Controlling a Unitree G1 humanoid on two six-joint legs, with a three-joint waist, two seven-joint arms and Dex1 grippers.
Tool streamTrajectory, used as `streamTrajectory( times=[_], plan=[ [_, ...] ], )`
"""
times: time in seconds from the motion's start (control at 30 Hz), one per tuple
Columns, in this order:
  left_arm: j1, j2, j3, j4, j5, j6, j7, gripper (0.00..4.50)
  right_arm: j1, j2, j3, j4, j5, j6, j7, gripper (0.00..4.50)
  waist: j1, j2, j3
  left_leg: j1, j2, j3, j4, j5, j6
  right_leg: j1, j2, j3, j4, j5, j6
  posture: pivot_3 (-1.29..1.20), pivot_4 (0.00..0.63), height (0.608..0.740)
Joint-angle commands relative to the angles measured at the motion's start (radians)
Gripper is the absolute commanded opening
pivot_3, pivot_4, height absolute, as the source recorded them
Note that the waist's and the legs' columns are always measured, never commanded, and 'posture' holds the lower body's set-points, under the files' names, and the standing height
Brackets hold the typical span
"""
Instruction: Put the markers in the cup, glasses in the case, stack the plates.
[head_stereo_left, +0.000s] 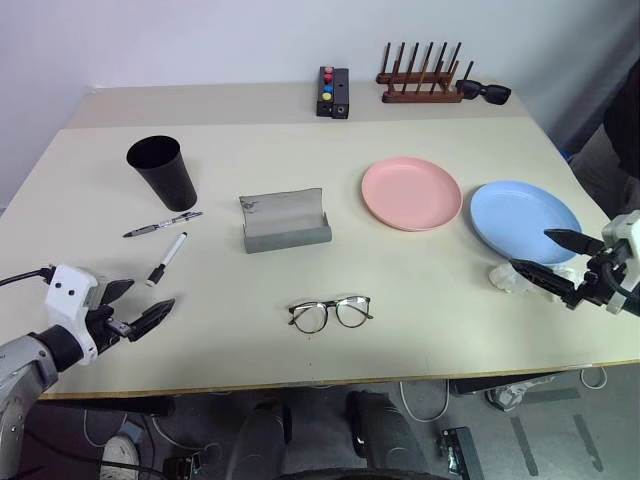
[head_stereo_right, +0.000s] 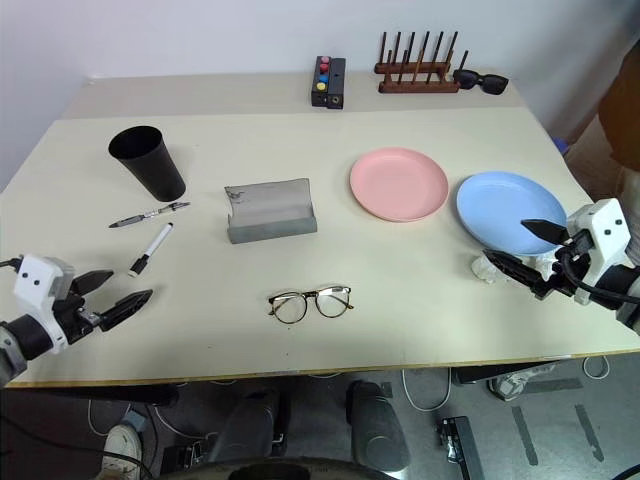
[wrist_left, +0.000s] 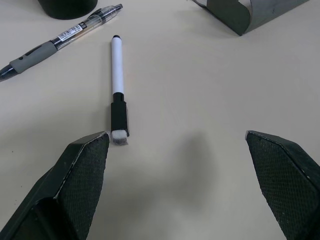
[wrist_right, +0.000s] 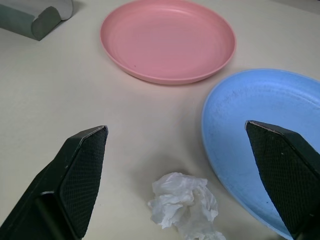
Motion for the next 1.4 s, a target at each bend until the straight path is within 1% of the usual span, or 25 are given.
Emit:
streamTrajectory(
  times=[0.03, 0.4, 0.67, 0.83, 0.93, 1.0, 1.1, 1.2, 1.33, 1.4],
  plan=[
    [0.002, 0.003, 0.035, -0.031, -0.011, -0.013, 0.004, 4.45, -0.017, 0.011, 0.004, -0.007, 0.000, -0.022, 0.000, 4.50, 0.000, 0.000, 0.000, 0.000, 0.000, 0.000, 0.000, 0.000, 0.000, 0.000, 0.000, 0.000, 0.000, 0.000, 0.000, 0.00, 0.150, 0.735],
    [0.010, 0.002, 0.034, -0.044, -0.016, -0.009, 0.005, 4.45, -0.026, 0.011, 0.022, -0.012, 0.003, -0.021, 0.001, 4.50, -0.001, 0.000, 0.000, 0.000, 0.000, 0.000, 0.000, 0.000, 0.000, 0.000, 0.000, 0.000, 0.000, 0.000, 0.000, 0.00, 0.150, 0.735],
    [-0.041, 0.021, -0.010, -0.042, -0.011, 0.002, 0.008, 4.45, -0.066, 0.043, 0.068, -0.062, 0.014, -0.010, -0.027, 4.50, -0.001, 0.000, 0.000, 0.000, 0.000, 0.000, 0.000, 0.000, 0.000, 0.000, 0.000, 0.000, 0.000, 0.000, 0.000, 0.00, 0.150, 0.735],
    [-0.115, 0.042, -0.035, -0.038, -0.041, 0.055, 0.007, 4.45, -0.065, 0.070, 0.091, -0.133, 0.021, 0.003, -0.056, 4.50, 0.000, 0.000, 0.000, 0.000, 0.000, 0.000, 0.000, 0.000, 0.000, 0.000, 0.000, 0.000, 0.000, 0.000, 0.000, 0.00, 0.150, 0.735],
    [-0.195, 0.052, -0.096, -0.033, 0.006, 0.065, 0.056, 4.45, -0.094, 0.094, 0.113, -0.157, 0.027, 0.003, -0.074, 4.50, 0.003, 0.000, 0.000, 0.000, 0.000, -0.001, 0.001, 0.000, 0.000, 0.000, 0.000, 0.000, 0.000, 0.000, 0.000, 0.00, 0.150, 0.735],
    [-0.251, 0.045, -0.128, 0.003, 0.029, 0.070, 0.091, 4.45, -0.109, 0.118, 0.138, -0.181, 0.027, 0.006, -0.093, 4.50, 0.003, 0.000, 0.000, 0.000, 0.000, -0.001, 0.002, 0.000, 0.000, 0.001, 0.000, 0.000, 0.001, 0.000, 0.000, 0.00, 0.150, 0.735],
    [-0.327, 0.056, -0.207, 0.067, 0.112, 0.095, 0.159, 4.45, -0.116, 0.154, 0.171, -0.231, 0.036, 0.022, -0.122, 4.50, 0.003, 0.000, 0.000, 0.000, 0.000, -0.001, 0.002, 0.000, 0.000, 0.001, 0.000, 0.000, 0.001, 0.000, 0.000, 0.00, 0.150, 0.735],
    [-0.394, 0.066, -0.256, 0.128, 0.149, 0.133, 0.185, 4.45, -0.105, 0.177, 0.181, -0.287, 0.053, 0.045, -0.150, 4.50, 0.001, 0.000, 0.000, -0.001, 0.000, -0.002, 0.002, 0.000, 0.001, 0.001, 0.001, 0.000, 0.001, 0.002, 0.003, 0.00, 0.150, 0.735],
    [-0.526, 0.048, -0.322, 0.177, 0.138, 0.242, 0.202, 4.45, -0.072, 0.199, 0.178, -0.338, 0.082, 0.062, -0.163, 4.50, 0.008, 0.000, 0.000, -0.001, 0.000, -0.003, 0.003, -0.001, 0.001, 0.001, 0.001, -0.001, 0.001, 0.002, 0.004, 0.00, 0.150, 0.735],
    [-0.591, 0.029, -0.331, 0.224, 0.138, 0.305, 0.237, 4.45, -0.065, 0.215, 0.194, -0.351, 0.084, 0.064, -0.172, 4.50, 0.010, 0.000, 0.000, -0.001, -0.001, -0.003, 0.004, -0.001, 0.001, 0.001, 0.001, -0.001, 0.001, 0.002, 0.004, 0.00, 0.150, 0.735]
  ],
)
